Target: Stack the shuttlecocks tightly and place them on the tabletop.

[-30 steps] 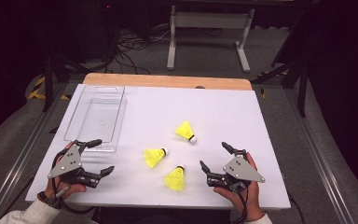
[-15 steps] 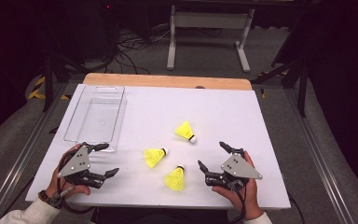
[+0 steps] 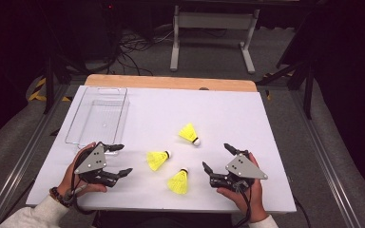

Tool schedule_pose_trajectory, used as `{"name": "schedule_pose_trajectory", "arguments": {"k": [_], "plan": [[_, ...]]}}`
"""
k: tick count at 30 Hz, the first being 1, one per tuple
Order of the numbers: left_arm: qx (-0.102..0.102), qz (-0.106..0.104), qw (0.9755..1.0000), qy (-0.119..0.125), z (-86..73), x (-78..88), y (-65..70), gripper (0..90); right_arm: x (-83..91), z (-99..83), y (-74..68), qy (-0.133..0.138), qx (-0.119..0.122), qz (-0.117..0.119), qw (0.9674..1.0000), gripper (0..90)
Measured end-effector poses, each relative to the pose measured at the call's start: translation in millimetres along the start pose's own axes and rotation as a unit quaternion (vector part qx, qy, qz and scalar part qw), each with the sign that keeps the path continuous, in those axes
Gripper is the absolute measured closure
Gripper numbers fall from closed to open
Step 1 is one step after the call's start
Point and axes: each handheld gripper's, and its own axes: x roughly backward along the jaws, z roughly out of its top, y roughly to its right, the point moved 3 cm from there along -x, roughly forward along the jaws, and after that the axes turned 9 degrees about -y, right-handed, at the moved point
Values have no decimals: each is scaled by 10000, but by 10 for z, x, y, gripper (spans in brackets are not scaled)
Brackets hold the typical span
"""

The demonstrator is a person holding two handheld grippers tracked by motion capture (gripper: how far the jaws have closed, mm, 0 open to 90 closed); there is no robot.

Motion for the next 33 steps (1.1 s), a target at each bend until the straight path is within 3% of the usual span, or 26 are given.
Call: {"name": "schedule_pose_trajectory", "arguments": {"k": [9, 12, 19, 33], "plan": [[-129, -223, 9996, -113, 59, -121, 90, 221, -12, -4, -12, -62, 23, -10, 10000, 130], [-221, -344, 9988, -256, 43, -175, 152, 240, -14, -8, -12, -79, 23, -19, 10000, 131], [-160, -600, 9973, -384, 13, -273, 229, 270, -14, -9, -7, -88, 25, -35, 10000, 135], [31, -761, 9953, -603, 54, -477, 268, 350, -34, -22, 7, -146, 6, -69, 9999, 140]]}}
